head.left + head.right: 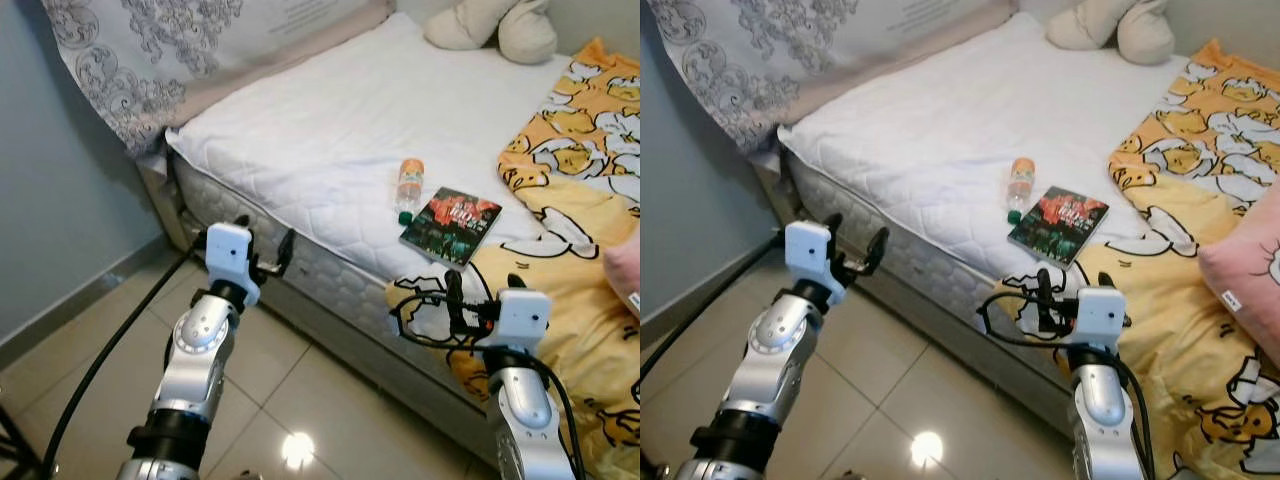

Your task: Clean up the room

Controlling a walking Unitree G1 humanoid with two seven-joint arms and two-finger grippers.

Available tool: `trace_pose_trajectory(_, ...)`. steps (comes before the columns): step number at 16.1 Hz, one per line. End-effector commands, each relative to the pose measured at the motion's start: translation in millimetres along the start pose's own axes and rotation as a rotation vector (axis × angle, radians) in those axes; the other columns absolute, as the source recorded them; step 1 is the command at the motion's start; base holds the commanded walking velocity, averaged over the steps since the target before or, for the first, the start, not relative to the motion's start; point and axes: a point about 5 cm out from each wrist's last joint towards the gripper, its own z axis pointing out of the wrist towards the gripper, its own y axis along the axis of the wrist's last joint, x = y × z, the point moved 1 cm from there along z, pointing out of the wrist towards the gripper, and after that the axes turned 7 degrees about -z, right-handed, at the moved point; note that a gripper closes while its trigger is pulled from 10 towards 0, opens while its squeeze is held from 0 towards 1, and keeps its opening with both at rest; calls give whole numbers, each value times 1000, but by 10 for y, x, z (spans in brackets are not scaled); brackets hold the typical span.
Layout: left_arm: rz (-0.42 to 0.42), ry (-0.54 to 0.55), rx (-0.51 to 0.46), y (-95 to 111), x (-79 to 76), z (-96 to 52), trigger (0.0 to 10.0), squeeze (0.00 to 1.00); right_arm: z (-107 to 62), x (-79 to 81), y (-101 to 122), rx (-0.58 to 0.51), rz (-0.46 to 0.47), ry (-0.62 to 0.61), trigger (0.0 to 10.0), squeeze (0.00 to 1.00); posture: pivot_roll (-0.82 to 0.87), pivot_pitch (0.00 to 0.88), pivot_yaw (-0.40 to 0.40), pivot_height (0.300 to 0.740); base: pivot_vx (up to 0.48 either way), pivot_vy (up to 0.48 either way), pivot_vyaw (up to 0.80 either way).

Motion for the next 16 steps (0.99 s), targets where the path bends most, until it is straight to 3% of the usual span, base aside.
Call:
trace_pose_trajectory(1,2,-8,-18,66,-5,55,10000,0,18,-3,-18,15,-1,-1,10000,0,20,0,3,740,480,0,0)
trace_pose_trajectory(4,-13,1,-15,68,36,81,10000,0,21,54,-66,47,-14,31,10000,0,14,0,11,740,346,316,-492)
trace_pose_trajectory(10,-16,13,12,5,90,51,10000,0,-14,68,-111,67,-6,49,10000,0,11,0,11,740,0,476,-743)
trace_pose_trajectory(13,-10,10,18,-18,82,56,10000,0,-7,78,-130,75,-5,54,10000,0,12,0,9,740,0,480,0)
trace_pose_trajectory(16,24,38,31,-41,77,60,10000,0,9,64,-80,50,-13,60,10000,0,12,0,7,740,0,0,0)
